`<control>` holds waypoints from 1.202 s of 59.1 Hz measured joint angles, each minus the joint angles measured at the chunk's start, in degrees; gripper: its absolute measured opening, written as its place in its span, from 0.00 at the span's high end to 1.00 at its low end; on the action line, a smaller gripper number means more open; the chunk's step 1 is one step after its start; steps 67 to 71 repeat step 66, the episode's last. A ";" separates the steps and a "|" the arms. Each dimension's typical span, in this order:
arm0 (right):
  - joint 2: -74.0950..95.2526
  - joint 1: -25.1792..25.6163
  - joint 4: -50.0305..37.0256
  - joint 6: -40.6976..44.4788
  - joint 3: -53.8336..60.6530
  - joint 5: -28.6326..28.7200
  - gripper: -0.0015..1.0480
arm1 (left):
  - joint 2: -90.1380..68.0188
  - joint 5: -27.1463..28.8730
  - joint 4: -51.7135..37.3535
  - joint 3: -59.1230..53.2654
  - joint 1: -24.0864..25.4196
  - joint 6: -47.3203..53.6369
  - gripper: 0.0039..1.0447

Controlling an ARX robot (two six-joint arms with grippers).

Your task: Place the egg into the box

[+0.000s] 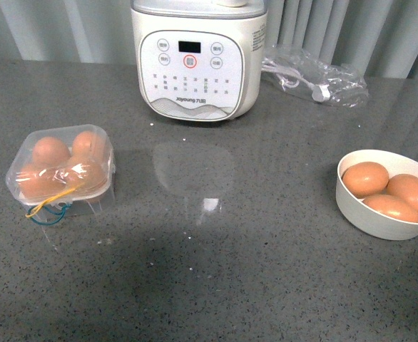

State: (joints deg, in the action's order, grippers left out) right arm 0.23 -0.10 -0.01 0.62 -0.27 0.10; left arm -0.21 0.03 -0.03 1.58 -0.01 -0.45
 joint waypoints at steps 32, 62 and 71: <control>0.00 0.00 0.00 -0.02 0.00 0.00 0.07 | 0.00 0.00 0.00 0.00 0.00 0.13 0.07; 0.00 0.00 -0.02 0.00 0.00 0.00 0.07 | 0.00 0.00 0.00 0.00 0.00 0.15 0.06; 0.00 0.00 -0.02 0.00 0.00 0.00 0.07 | 0.00 0.00 0.00 0.00 0.00 0.17 0.06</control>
